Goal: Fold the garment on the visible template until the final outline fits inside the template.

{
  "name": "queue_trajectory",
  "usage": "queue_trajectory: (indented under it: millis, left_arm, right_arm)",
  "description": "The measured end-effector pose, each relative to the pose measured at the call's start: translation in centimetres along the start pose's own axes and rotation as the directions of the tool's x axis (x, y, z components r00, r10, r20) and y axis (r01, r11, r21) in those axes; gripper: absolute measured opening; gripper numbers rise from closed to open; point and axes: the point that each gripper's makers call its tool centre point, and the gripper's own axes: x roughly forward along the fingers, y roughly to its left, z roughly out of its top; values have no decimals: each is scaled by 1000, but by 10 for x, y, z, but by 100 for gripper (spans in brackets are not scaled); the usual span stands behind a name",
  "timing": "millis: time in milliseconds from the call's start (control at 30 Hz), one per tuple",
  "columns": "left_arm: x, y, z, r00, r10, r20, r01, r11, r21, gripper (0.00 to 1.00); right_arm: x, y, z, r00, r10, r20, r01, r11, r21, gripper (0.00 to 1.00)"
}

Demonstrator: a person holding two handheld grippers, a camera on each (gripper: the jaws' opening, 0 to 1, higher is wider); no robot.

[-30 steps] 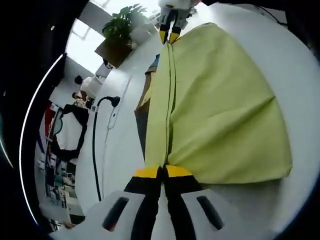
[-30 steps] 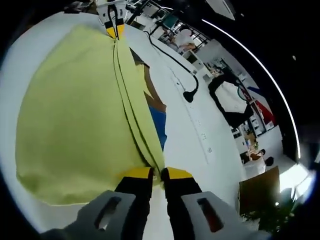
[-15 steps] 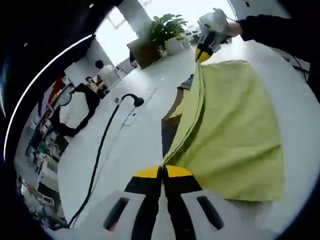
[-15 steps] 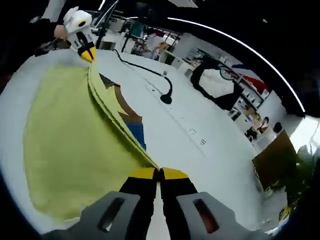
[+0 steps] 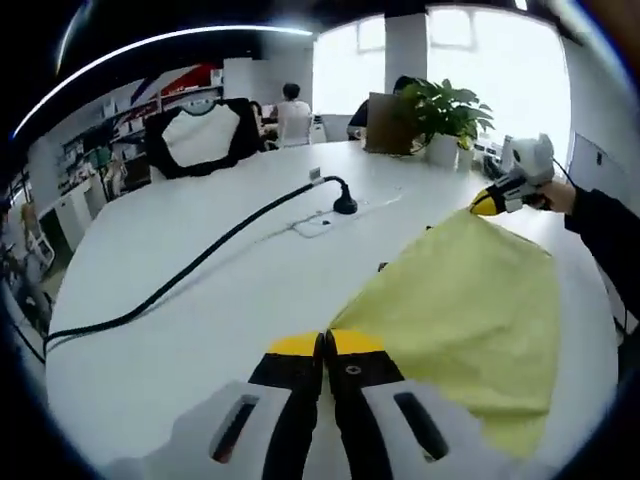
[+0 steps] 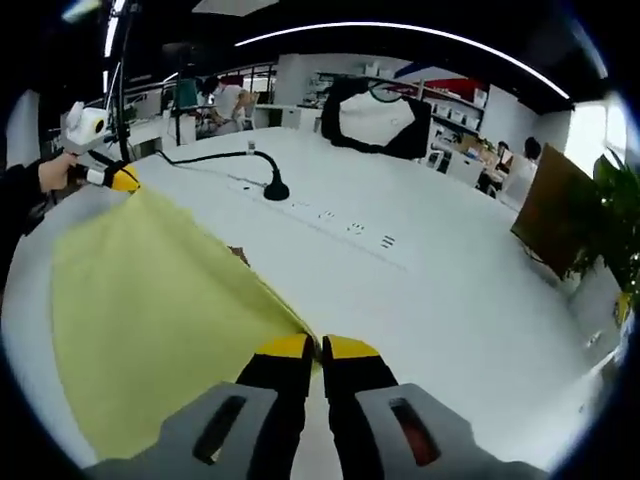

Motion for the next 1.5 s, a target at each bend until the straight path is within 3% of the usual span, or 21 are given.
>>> queue_trajectory:
  millis: [67, 267, 367, 433, 533, 633, 767, 967, 1367, 1433, 1467, 1500]
  left_arm:
    - [4, 2, -3, 1000, 23, -2, -23, 998, -53, 2]
    - [10, 3, -1, 998, 55, 9, -54, 997, -63, 3]
    - [9, 7, -3, 995, 96, 9, -95, 994, -60, 9]
    - [5, 14, -2, 991, 135, 19, -134, 989, -61, 15]
    - [-6, 28, 9, 974, 209, 82, -208, 978, -27, 18]
    - [-13, 24, 11, 980, 174, 96, -170, 984, -48, 20]
    - [-22, 16, 17, 978, 151, 142, -143, 987, -67, 22]
    - [-37, -5, 23, 973, 102, 206, -93, 994, -53, 26]
    - [-62, -30, 17, 972, 46, 231, -41, 999, -26, 26]
    - [-67, -33, 17, 970, 40, 239, -36, 999, -18, 26]
    - [-72, -35, 19, 966, 40, 255, -37, 999, -17, 26]
    - [-75, -36, 21, 962, 45, 268, -43, 999, -16, 25]
  right_arm:
    - [0, -2, 0, 1000, -13, 6, 13, 1000, 8, 3]
    - [-1, -2, -3, 999, -47, -1, 47, 999, -13, 1]
    - [-1, -7, -5, 996, -86, -12, 85, 995, -58, 5]
    - [-5, -21, -10, 988, -155, -26, 151, 984, -98, 9]
    - [-11, -30, -3, 983, -182, 32, 184, 979, -91, 13]
    - [-20, -33, 3, 979, -185, 89, 192, 978, -82, 19]
    - [-30, -30, 9, 973, -182, 142, 195, 977, -83, 24]
    - [-50, -24, 26, 945, -183, 273, 213, 974, -83, 29]
    - [-75, -3, 10, 948, -145, 282, 169, 984, -63, 34]
    - [-81, 1, 10, 941, -141, 307, 168, 984, -64, 35]
    - [-87, -2, 14, 922, -172, 346, 202, 978, -52, 35]
    - [-89, -1, 10, 926, -175, 334, 204, 977, -56, 35]
